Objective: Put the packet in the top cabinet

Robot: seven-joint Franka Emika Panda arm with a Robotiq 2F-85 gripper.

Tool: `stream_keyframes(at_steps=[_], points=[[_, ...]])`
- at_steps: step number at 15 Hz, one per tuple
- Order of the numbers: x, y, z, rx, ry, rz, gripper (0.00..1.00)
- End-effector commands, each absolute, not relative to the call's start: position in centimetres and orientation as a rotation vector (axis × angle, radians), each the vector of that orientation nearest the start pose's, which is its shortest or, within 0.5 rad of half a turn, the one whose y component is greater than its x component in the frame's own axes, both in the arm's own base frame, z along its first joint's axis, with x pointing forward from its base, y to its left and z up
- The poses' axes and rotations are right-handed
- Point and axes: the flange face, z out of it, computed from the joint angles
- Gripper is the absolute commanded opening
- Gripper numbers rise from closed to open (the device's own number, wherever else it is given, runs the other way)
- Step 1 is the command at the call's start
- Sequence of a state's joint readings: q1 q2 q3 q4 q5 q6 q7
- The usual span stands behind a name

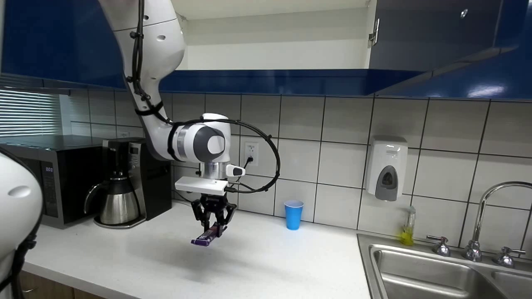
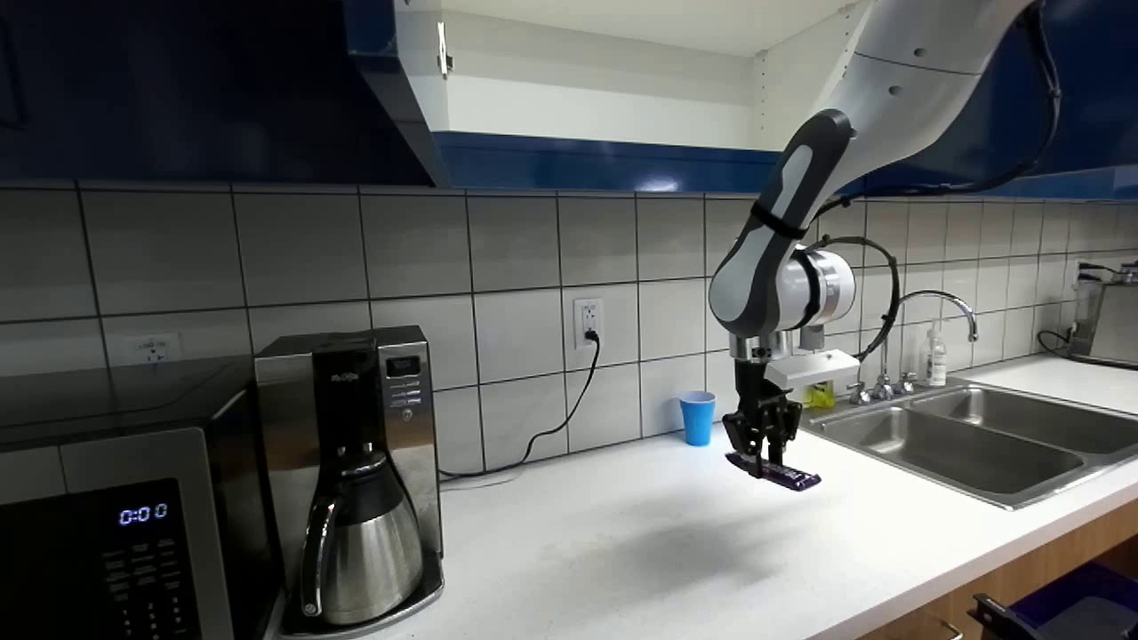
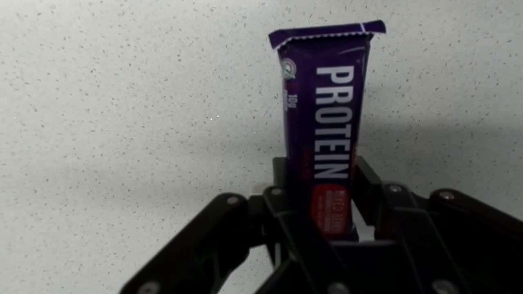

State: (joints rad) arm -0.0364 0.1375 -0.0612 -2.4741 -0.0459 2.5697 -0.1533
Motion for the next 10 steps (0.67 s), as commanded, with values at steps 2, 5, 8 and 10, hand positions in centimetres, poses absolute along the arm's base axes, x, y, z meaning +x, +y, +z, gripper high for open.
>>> stream_keyframes(at_steps=[2,5,8,10], points=[[45.7,-4.2,26.4,-3.156,-0.222,0.027,0.16],[45.1,-3.8,27.5,-3.144,-0.261,0.032,0.16],[44.4,-3.7,28.8,-3.128,-0.288,0.079,0.16],[44.1,-3.6,29.9,-3.128,-0.293,0.095,0.16]])
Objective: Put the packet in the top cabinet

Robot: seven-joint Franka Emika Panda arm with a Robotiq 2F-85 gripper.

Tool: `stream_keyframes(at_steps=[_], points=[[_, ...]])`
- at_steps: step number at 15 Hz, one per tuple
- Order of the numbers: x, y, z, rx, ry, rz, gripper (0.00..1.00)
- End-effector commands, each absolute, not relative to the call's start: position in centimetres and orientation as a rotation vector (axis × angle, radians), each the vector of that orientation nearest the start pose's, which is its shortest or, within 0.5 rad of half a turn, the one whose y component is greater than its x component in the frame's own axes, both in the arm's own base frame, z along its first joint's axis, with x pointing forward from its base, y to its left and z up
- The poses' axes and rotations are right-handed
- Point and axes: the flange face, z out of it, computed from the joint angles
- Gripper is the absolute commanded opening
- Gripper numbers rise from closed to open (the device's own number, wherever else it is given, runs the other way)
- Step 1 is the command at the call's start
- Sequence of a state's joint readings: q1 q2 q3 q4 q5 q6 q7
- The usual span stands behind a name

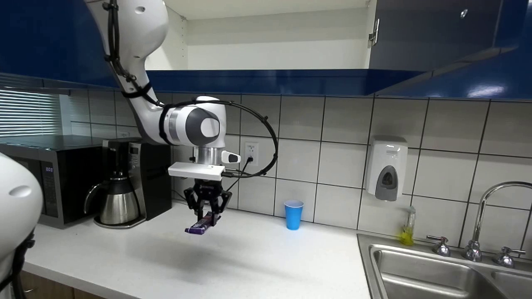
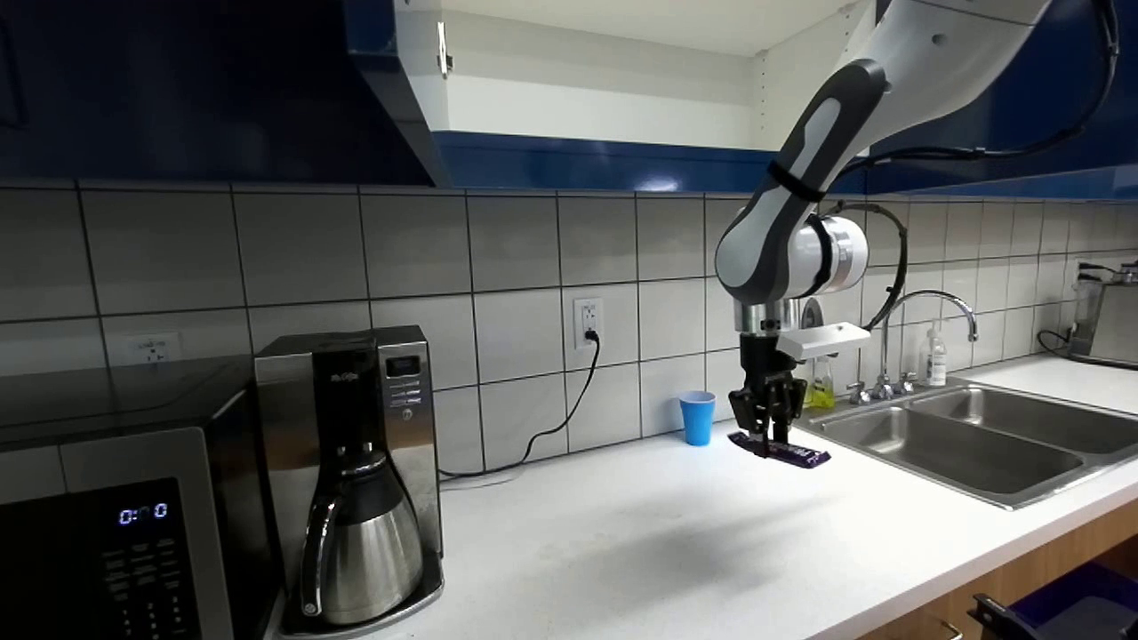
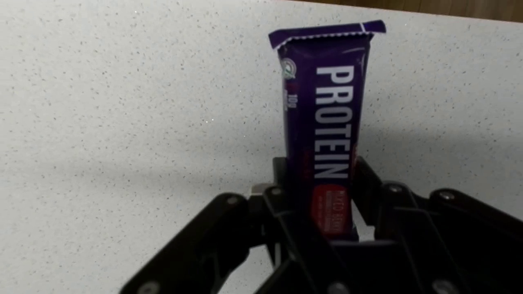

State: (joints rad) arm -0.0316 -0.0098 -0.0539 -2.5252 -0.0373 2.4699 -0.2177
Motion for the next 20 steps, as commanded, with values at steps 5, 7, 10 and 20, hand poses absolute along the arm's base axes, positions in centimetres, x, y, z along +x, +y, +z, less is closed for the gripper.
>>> stream_keyframes(at_steps=[5,7,10,20], points=[[43.5,-3.3,33.1,-3.138,-0.302,0.084,0.16],[43.2,-3.1,34.6,-3.144,-0.304,0.060,0.16],[42.6,-3.2,37.2,-3.139,-0.290,0.014,0.16],[39.7,-3.1,43.7,-3.137,-0.263,-0.038,0.16]])
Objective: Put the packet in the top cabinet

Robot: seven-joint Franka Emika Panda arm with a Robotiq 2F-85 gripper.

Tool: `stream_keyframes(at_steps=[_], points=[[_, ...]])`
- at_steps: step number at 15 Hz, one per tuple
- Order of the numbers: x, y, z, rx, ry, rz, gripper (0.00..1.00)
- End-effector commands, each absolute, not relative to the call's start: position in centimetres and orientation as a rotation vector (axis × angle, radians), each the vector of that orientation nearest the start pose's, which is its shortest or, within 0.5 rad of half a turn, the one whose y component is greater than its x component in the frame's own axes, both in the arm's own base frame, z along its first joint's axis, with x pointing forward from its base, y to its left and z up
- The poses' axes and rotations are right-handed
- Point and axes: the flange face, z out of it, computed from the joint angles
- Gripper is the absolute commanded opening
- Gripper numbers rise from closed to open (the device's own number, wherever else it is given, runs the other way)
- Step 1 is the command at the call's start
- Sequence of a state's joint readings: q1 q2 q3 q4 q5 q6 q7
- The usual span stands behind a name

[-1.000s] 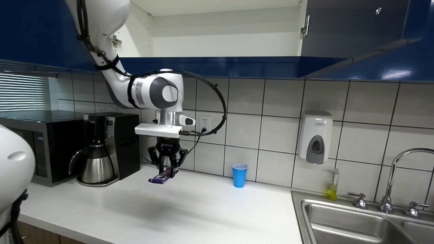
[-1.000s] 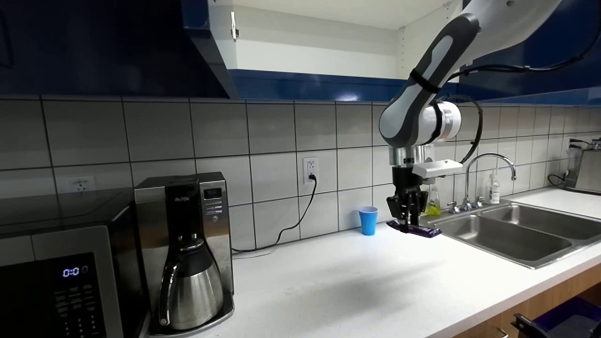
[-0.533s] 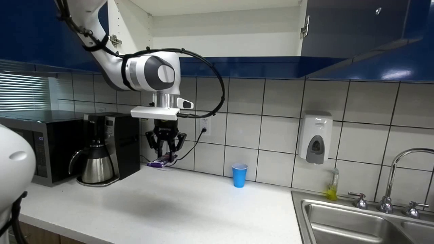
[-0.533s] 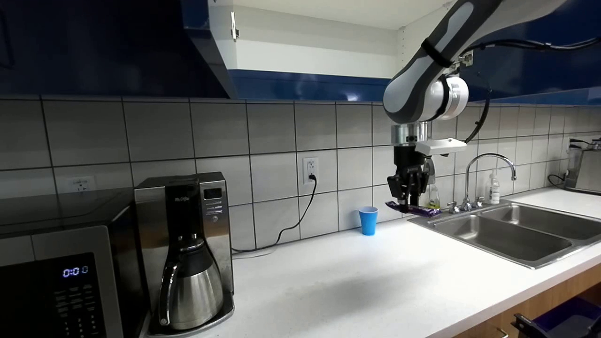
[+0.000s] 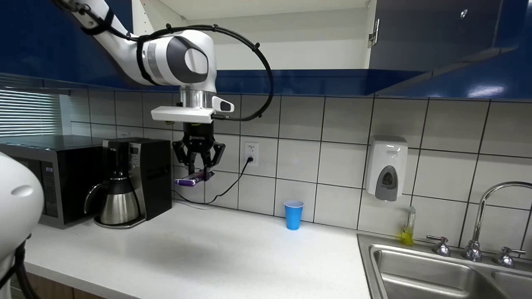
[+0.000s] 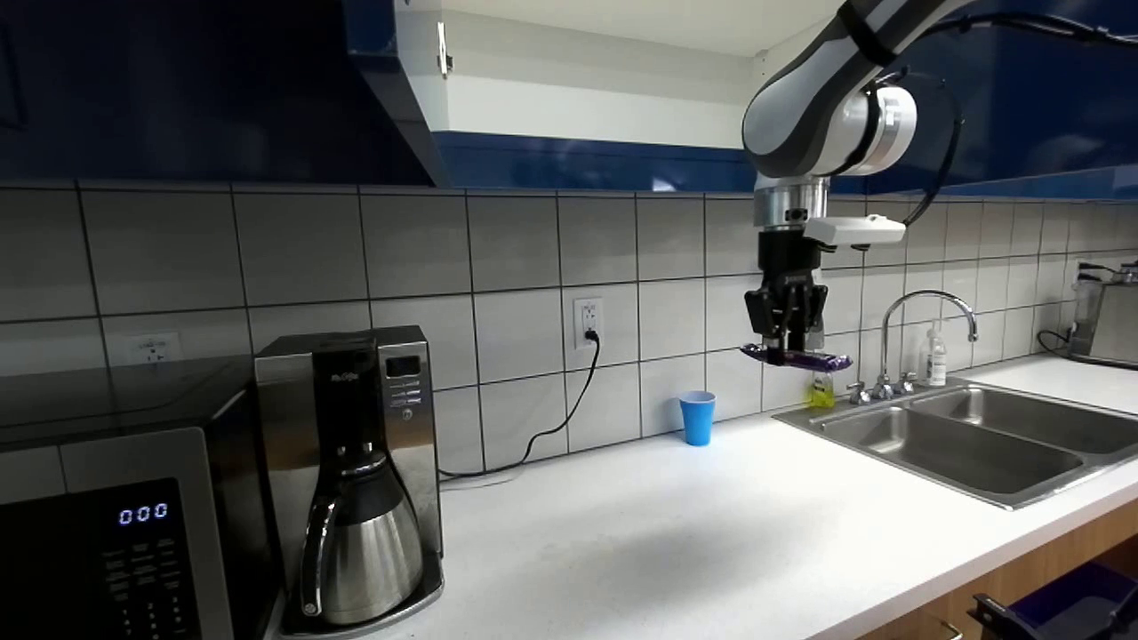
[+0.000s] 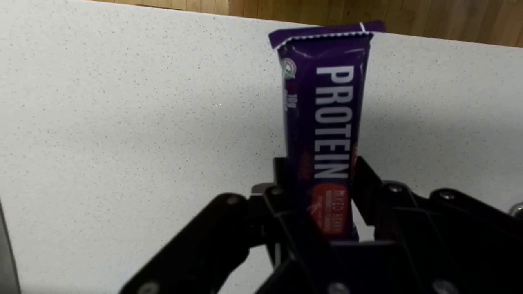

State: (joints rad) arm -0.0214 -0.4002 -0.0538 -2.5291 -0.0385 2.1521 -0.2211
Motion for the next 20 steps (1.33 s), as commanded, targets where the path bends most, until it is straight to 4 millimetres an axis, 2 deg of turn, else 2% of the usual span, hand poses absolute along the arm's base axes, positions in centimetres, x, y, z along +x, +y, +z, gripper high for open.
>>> stream_keyframes(at_steps=[1,20], points=[[39.4,-3.1,44.1,-3.138,-0.262,-0.042,0.16],[38.1,-0.5,52.3,-3.132,-0.370,-0.316,0.16]])
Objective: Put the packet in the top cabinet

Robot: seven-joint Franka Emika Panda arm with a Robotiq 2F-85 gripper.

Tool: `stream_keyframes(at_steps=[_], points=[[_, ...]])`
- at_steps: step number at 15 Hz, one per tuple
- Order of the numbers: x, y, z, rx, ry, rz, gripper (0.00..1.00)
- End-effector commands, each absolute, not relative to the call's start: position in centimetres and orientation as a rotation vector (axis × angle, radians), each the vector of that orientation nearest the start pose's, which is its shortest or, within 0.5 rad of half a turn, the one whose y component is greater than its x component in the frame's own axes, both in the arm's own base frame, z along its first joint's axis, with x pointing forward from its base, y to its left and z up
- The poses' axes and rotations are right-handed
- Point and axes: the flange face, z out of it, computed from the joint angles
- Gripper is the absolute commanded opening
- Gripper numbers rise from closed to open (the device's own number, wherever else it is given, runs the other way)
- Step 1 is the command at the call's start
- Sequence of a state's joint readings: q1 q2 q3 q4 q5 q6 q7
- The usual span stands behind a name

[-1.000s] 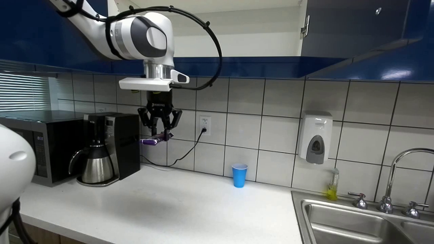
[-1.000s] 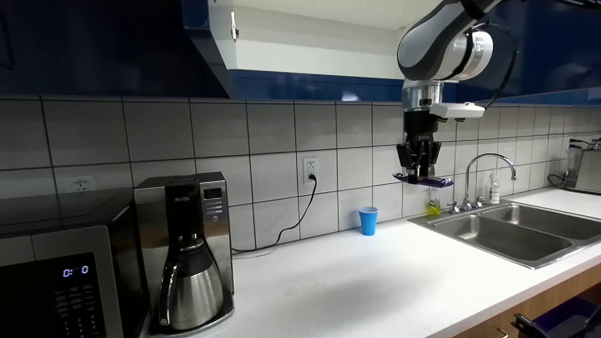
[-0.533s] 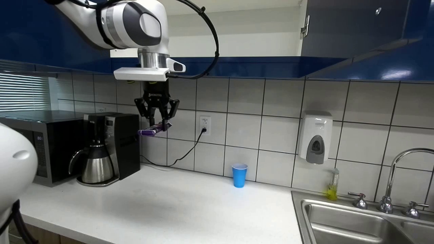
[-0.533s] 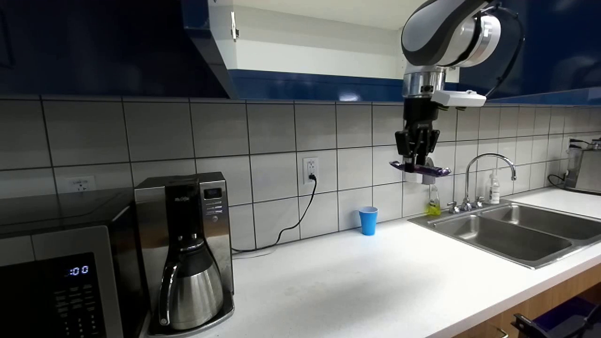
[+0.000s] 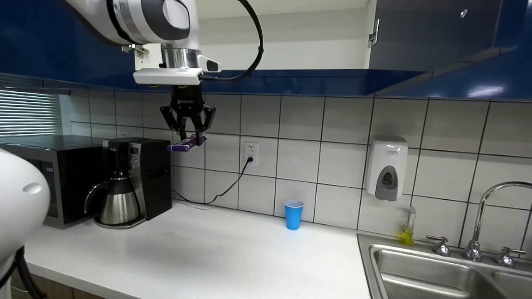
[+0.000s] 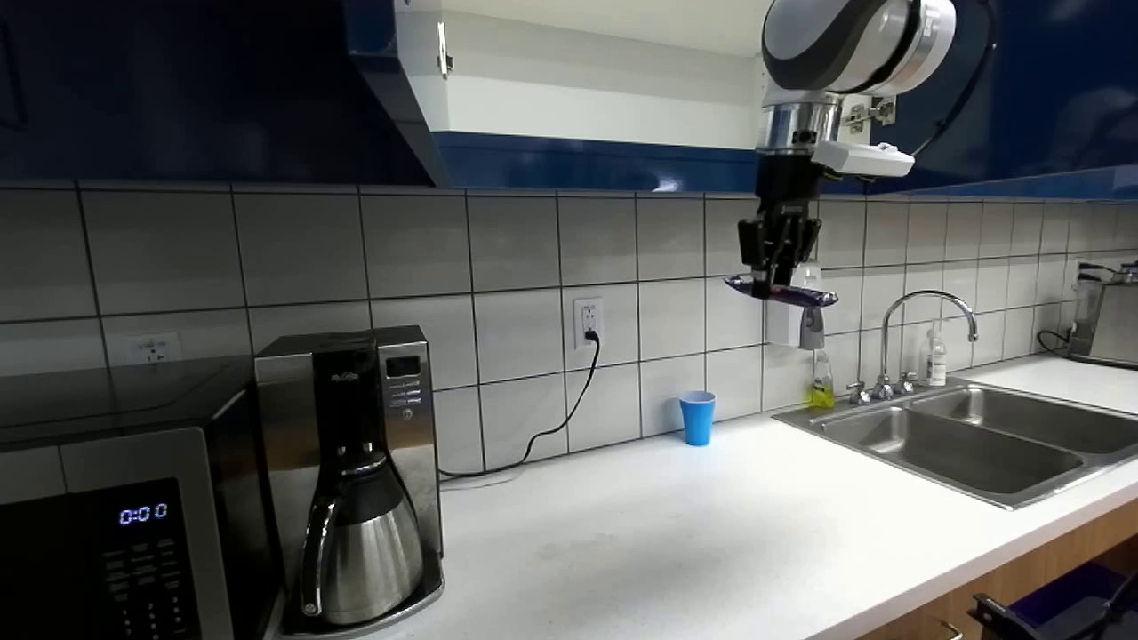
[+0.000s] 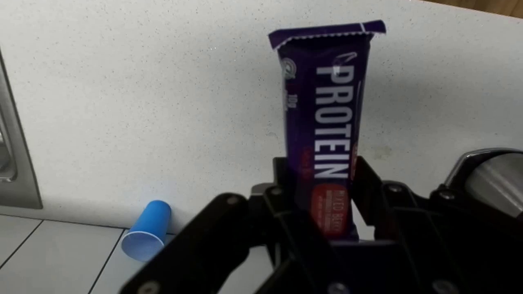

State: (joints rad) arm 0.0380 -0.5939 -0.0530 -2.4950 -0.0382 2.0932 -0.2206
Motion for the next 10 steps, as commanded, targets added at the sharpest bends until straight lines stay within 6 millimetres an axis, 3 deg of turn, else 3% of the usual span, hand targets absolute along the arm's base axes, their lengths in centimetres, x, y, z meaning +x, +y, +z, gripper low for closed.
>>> stream_keyframes(at_steps=[1,10], points=[[38.0,-0.4,52.6,-3.131,-0.383,-0.316,0.16],[38.3,-0.1,56.1,-3.132,-0.373,-0.328,0.16]])
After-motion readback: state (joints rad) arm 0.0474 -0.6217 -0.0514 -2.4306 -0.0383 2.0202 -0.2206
